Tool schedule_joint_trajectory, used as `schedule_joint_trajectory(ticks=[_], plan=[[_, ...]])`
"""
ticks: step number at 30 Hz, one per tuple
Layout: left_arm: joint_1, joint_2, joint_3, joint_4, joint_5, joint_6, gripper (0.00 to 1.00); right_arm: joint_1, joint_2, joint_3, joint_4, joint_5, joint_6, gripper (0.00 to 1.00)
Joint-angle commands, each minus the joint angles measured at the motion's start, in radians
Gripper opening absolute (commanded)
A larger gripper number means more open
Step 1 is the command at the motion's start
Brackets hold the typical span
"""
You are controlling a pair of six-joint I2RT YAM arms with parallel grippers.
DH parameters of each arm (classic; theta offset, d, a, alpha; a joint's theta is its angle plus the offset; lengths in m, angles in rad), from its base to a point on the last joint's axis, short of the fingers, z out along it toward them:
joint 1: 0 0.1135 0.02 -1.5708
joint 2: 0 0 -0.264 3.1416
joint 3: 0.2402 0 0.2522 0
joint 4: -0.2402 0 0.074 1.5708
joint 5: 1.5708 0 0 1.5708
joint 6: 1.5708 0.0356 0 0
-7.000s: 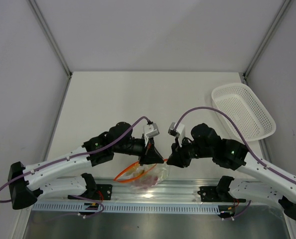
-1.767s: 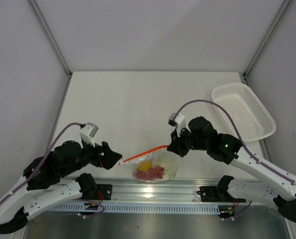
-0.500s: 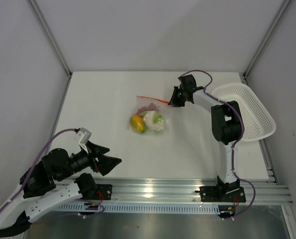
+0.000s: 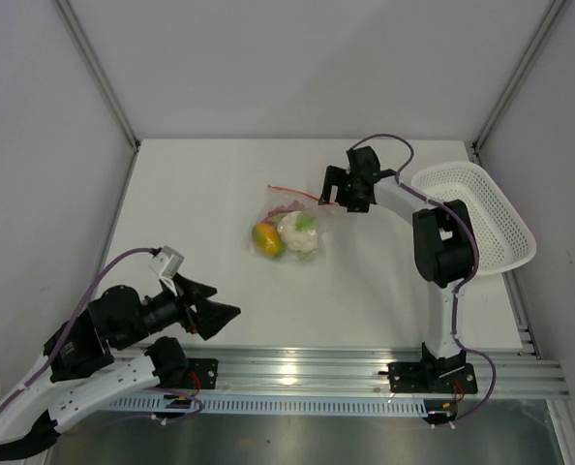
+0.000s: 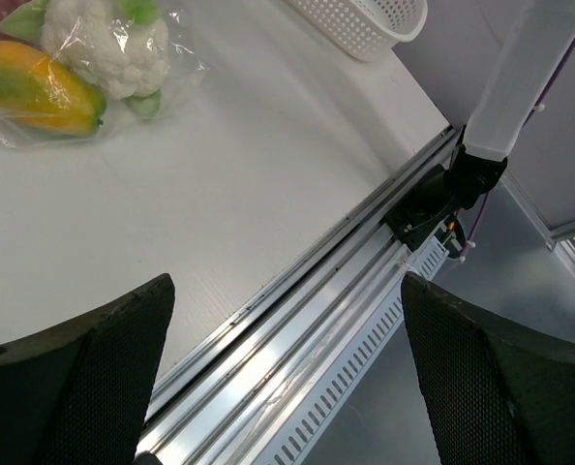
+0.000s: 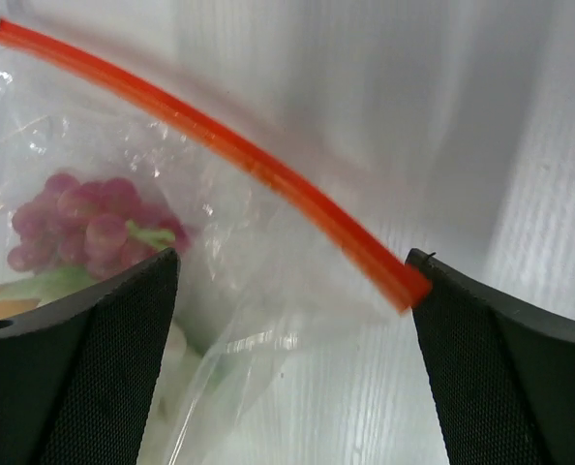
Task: Place the food in the zip-top bag and seal the zipper
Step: Place the zipper food storage bag at the center of the board, then reset both arms
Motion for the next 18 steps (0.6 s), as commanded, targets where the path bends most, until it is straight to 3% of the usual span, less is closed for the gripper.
schedule_joint_trajectory(ticks=[1, 8, 18], plan=[[0.005, -0.021, -0.023, 0.014, 0.012, -0.029, 1.0, 0.022, -0.166, -0.012, -0.05, 0.129, -0.051, 0.99], [0.005, -0.016, -0.04, 0.001, 0.045, -0.093, 1.0, 0.093, -0.437, -0.202, -0.076, 0.277, -0.091, 0.99], [0.005, 0.052, -0.064, 0.011, 0.055, -0.23, 1.0, 0.255, -0.781, -0.541, -0.122, 0.41, 0.038, 0.99]])
